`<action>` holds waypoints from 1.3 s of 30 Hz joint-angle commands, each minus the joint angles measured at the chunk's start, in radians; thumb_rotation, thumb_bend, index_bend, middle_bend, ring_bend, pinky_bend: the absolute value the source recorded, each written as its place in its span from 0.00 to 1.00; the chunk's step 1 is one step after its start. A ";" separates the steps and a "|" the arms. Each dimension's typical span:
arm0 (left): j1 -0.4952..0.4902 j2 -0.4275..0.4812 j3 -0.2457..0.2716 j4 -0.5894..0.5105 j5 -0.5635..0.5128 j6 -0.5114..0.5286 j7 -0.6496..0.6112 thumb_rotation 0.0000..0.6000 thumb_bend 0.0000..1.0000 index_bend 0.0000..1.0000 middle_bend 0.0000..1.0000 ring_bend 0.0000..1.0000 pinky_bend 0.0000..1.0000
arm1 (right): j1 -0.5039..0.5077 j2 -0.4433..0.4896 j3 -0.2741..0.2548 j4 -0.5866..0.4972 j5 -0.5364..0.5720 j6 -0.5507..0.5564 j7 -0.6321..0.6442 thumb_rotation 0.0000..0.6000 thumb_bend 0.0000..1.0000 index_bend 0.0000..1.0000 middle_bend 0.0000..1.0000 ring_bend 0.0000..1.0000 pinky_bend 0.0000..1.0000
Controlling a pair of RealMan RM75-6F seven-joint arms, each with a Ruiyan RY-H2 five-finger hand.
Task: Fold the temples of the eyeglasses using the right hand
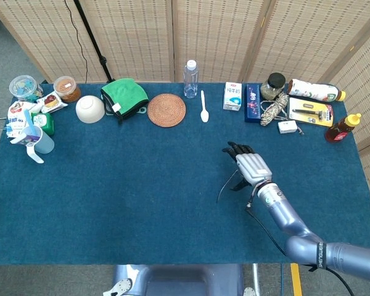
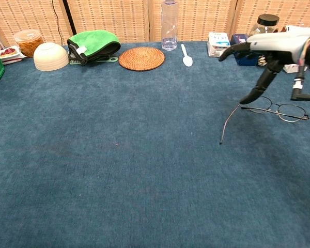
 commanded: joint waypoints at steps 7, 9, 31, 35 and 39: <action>0.010 0.003 0.003 0.012 -0.004 0.006 -0.014 0.60 0.28 0.12 0.02 0.04 0.00 | 0.080 -0.104 0.016 0.073 0.076 -0.012 -0.070 1.00 0.09 0.09 0.00 0.00 0.00; 0.011 0.003 0.004 0.014 -0.004 0.006 -0.016 0.60 0.28 0.12 0.02 0.04 0.00 | 0.090 -0.116 0.014 0.086 0.087 -0.013 -0.081 1.00 0.09 0.09 0.00 0.00 0.00; 0.024 0.012 0.008 0.015 0.001 0.018 -0.023 0.60 0.28 0.12 0.02 0.04 0.00 | 0.140 -0.237 -0.079 0.228 0.182 0.020 -0.264 1.00 0.09 0.07 0.00 0.00 0.00; 0.021 0.011 0.006 0.011 0.006 0.018 -0.019 0.60 0.28 0.12 0.02 0.04 0.00 | 0.121 -0.215 -0.093 0.210 0.167 0.041 -0.270 1.00 0.09 0.06 0.00 0.00 0.00; 0.017 0.009 0.005 0.004 0.013 0.017 -0.013 0.60 0.28 0.12 0.02 0.04 0.00 | 0.095 -0.185 -0.111 0.195 0.146 0.052 -0.266 1.00 0.09 0.06 0.00 0.00 0.00</action>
